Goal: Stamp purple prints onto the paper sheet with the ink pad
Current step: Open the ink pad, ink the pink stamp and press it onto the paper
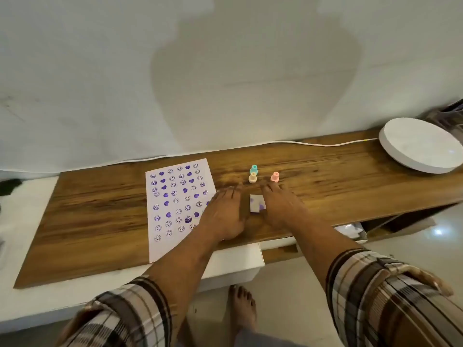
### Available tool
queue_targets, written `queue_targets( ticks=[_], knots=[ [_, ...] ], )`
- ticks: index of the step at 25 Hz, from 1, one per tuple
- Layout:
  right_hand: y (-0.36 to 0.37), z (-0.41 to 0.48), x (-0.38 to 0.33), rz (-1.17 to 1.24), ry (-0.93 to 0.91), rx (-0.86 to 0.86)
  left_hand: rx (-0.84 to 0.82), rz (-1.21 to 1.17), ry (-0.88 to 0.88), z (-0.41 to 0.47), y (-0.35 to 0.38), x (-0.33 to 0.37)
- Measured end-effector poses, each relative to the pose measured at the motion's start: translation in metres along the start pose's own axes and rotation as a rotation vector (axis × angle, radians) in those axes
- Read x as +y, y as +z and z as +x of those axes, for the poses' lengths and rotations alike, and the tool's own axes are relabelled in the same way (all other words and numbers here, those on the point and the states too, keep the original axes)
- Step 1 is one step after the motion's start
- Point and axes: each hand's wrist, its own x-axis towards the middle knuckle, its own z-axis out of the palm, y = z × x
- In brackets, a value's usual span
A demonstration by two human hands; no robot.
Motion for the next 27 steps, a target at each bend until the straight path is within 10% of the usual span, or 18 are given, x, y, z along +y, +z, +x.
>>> queue_targets(
  ticks=[27],
  knots=[
    [0.000,0.019,0.040,0.400,0.254,-0.065,-0.059,-0.048,-0.051,0.047,0.039,-0.012]
  ],
)
